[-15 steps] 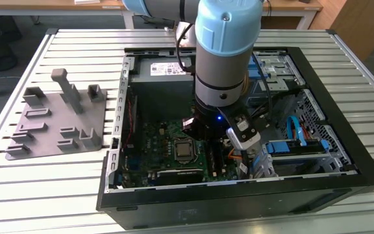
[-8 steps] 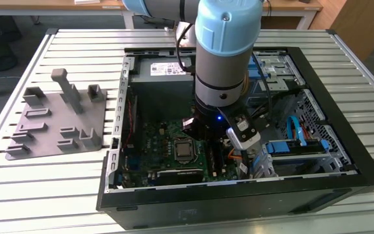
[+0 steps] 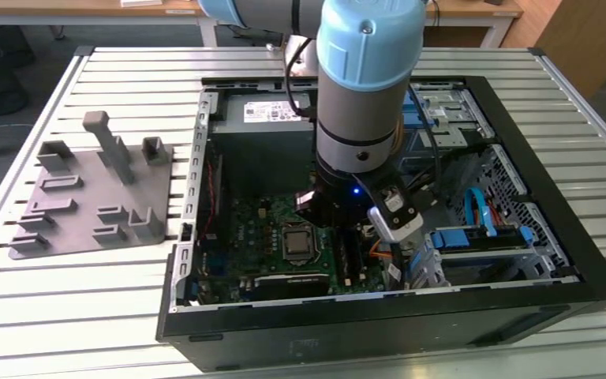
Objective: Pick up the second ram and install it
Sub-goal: 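Insert the second ram into the second slot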
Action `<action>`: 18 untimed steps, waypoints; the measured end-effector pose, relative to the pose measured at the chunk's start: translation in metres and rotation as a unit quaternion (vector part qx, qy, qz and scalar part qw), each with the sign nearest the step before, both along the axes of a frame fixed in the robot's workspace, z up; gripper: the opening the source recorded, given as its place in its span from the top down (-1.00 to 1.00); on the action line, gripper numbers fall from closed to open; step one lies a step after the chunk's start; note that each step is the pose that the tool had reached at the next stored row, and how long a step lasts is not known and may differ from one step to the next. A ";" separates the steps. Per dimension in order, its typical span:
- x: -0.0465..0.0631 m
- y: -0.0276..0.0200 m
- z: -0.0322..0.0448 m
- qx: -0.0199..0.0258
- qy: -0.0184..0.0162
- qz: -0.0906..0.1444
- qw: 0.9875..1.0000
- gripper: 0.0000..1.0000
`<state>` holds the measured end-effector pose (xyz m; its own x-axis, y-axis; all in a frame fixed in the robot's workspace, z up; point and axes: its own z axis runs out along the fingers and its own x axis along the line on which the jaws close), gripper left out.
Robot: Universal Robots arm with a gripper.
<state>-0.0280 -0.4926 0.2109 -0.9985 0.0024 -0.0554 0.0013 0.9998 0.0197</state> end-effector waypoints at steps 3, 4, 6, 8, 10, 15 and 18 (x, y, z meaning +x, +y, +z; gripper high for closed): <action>0.000 0.0000 -0.0002 0.000 0.000 0.002 1.000 0.73; 0.000 0.0000 -0.0002 0.000 0.000 0.003 1.000 0.73; 0.000 0.0001 -0.0003 0.000 0.000 0.004 1.000 0.73; 0.000 0.0001 -0.0002 0.000 0.000 0.004 1.000 0.73; 0.000 0.0000 0.0000 0.000 0.000 0.004 1.000 0.73; 0.000 0.0000 -0.0025 0.000 0.000 0.004 1.000 0.73; 0.000 -0.0001 -0.0049 0.000 0.000 0.004 1.000 0.73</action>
